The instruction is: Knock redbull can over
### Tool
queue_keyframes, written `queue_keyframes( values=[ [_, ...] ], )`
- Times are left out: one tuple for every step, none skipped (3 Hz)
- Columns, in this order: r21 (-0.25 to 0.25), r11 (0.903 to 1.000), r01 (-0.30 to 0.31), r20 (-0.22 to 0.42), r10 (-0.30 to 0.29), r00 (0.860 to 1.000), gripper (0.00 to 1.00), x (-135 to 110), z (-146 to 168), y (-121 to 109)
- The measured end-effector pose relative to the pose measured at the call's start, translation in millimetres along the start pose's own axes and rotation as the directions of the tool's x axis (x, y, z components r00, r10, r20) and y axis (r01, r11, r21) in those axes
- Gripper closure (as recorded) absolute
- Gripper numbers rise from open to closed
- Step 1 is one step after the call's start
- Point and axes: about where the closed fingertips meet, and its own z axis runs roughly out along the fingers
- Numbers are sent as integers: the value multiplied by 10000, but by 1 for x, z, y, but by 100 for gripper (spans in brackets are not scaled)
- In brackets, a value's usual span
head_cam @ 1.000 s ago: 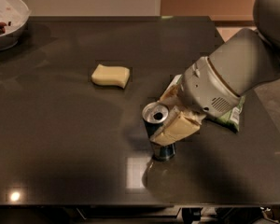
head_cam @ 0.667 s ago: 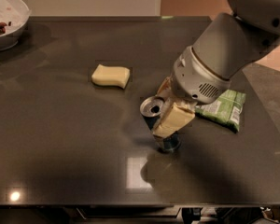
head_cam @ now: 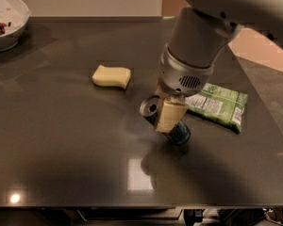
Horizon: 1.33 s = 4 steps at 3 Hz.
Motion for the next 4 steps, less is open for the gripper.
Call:
queue_keyframes(
  values=[
    [95, 9999, 104, -656, -98, 9978, 84, 0, 7, -4],
    [167, 9996, 206, -1268, -183, 9918, 59, -1, 15, -6],
    [148, 9996, 235, -1576, -209, 9873, 36, -1, 21, -7],
    [103, 9997, 235, -1684, -215, 9855, 14, -1, 25, -9]
  ],
)
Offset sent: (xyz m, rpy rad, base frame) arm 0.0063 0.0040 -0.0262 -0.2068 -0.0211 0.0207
